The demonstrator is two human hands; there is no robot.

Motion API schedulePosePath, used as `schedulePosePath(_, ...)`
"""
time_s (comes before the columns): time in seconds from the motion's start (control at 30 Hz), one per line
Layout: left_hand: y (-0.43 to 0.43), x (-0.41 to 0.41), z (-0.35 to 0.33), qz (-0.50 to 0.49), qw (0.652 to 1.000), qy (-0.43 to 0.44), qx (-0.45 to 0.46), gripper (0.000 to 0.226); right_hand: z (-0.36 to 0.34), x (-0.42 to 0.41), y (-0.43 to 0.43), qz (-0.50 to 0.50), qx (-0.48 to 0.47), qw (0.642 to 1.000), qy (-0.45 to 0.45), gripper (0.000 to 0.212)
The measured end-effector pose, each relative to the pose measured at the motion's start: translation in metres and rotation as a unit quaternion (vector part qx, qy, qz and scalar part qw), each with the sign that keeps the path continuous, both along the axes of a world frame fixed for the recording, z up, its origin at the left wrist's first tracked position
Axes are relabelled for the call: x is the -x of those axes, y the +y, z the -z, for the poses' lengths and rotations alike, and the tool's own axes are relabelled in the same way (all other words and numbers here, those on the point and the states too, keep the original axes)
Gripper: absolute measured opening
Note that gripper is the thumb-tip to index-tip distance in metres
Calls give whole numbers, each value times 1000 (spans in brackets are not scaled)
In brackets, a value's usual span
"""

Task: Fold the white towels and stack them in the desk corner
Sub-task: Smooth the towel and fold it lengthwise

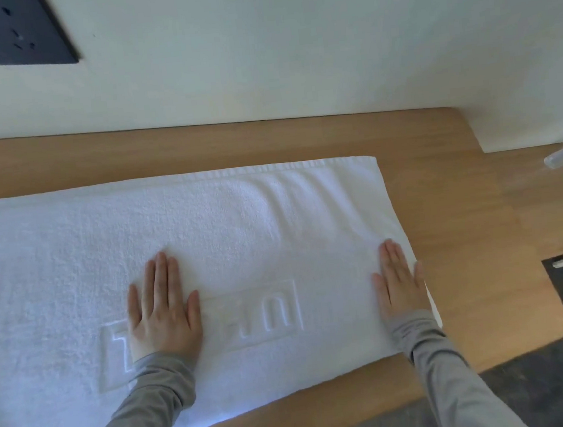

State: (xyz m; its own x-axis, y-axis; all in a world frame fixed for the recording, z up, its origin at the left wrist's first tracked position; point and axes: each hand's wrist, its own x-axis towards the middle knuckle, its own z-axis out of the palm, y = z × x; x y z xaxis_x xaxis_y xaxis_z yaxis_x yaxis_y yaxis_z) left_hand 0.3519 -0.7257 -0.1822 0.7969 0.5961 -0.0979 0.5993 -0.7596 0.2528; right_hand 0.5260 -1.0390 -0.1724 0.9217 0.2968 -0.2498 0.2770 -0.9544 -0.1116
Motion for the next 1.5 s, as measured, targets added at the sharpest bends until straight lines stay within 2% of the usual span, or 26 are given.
schedulePosePath(0.07,0,-1,0,-4,1000,0,1,65,-7,4,30,51,-67,996,-43,56)
schedulePosePath(0.1,0,-1,0,-4,1000,0,2,65,-11,11,54,35,-98,993,-49,57)
schedulePosePath(0.17,1,-1,-1,-1,1000,1,4,65,-14,32,109,-107,-132,985,-27,57)
schedulePosePath(0.27,2,-1,-3,-5,1000,1,2,65,-6,62,177,-359,-115,926,-15,57)
schedulePosePath(0.33,1,-1,-5,-4,1000,2,-1,64,1,58,194,-431,-98,896,-28,56)
schedulePosePath(0.4,1,-2,-6,-4,1000,3,-8,63,5,32,186,-447,-64,891,-34,56)
schedulePosePath(0.57,2,1,-1,0,999,24,-25,66,13,-90,96,-284,12,957,-57,65)
schedulePosePath(0.63,2,0,-1,1,999,35,-30,68,9,-127,67,-246,28,968,-49,66)
schedulePosePath(0.77,1,-2,-2,-6,998,43,-35,71,9,-138,64,-235,29,971,-29,58)
schedulePosePath(0.83,-5,-6,-3,-40,998,30,-31,73,4,-117,77,-213,-14,976,-30,60)
schedulePosePath(0.93,-30,-35,-11,-82,996,-10,-26,69,-5,-70,104,-315,-99,943,-32,56)
schedulePosePath(1.0,-58,-67,-14,-49,998,-21,-28,65,-2,-44,117,-409,-91,908,-26,57)
schedulePosePath(1.07,-84,-95,-11,-29,999,-19,-15,66,0,-45,120,-447,-69,892,-2,57)
schedulePosePath(1.13,-95,-105,-5,-50,999,-5,-5,69,3,-75,108,-441,-74,894,-2,57)
schedulePosePath(1.23,-96,-103,4,-58,998,6,-26,68,4,-148,72,-367,-58,927,-55,54)
schedulePosePath(1.33,-97,-105,6,-63,998,6,-23,67,4,-211,42,-253,-25,966,-48,54)
schedulePosePath(1.4,-99,-107,5,-69,997,6,-22,66,-1,-231,36,-114,-112,986,-45,52)
schedulePosePath(1.5,-98,-107,4,-69,997,9,-27,66,-9,-238,46,-5,-228,973,-19,38)
